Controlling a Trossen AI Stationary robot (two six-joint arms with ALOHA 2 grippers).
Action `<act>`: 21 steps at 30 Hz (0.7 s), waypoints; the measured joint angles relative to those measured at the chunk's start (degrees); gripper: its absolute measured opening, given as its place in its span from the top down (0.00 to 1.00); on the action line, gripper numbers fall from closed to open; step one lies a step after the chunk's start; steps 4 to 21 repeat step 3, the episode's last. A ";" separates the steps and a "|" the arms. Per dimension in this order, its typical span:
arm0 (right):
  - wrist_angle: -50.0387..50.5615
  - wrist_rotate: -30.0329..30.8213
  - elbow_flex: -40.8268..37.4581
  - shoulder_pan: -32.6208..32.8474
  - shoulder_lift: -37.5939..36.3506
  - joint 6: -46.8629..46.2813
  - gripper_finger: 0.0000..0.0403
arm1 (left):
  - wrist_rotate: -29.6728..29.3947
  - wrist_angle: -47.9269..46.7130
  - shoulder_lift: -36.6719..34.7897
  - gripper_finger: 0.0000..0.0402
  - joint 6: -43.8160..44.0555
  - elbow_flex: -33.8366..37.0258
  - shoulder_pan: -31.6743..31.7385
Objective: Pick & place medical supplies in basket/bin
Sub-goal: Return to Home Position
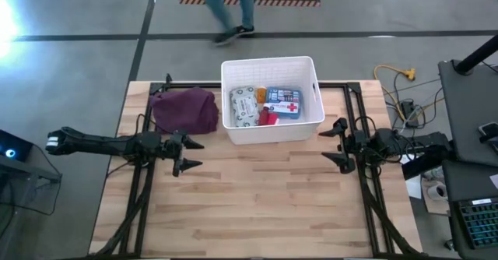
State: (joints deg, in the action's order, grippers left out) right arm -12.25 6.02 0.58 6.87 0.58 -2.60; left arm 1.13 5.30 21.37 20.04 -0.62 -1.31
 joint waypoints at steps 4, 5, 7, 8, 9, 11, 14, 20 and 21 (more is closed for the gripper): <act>0.00 0.01 0.00 0.00 -0.02 -0.47 0.19 | 0.00 0.00 0.00 0.17 0.02 0.00 -0.02; 0.00 0.01 0.00 0.00 -0.02 -0.47 0.19 | 0.00 0.00 0.00 0.17 0.02 0.00 -0.02; 0.00 0.01 0.00 0.00 -0.02 -0.47 0.19 | 0.00 0.00 0.00 0.17 0.02 0.00 -0.02; 0.00 0.01 0.00 0.00 -0.02 -0.47 0.19 | 0.00 0.00 0.00 0.17 0.02 0.00 -0.02; 0.00 0.01 0.00 0.00 -0.02 -0.47 0.19 | 0.00 0.00 0.00 0.17 0.02 0.00 -0.02; 0.00 0.01 0.00 0.00 -0.02 -0.47 0.19 | 0.00 0.00 0.00 0.17 0.02 0.00 -0.02; 0.00 0.01 0.00 0.00 -0.02 -0.47 0.19 | 0.00 0.00 0.00 0.17 0.02 0.00 -0.02; 0.00 0.01 0.00 0.00 -0.02 -0.47 0.19 | 0.00 0.00 0.00 0.17 0.02 0.00 -0.02; 0.00 0.01 0.00 0.00 -0.02 -0.47 0.19 | 0.00 0.00 0.00 0.17 0.02 0.00 -0.02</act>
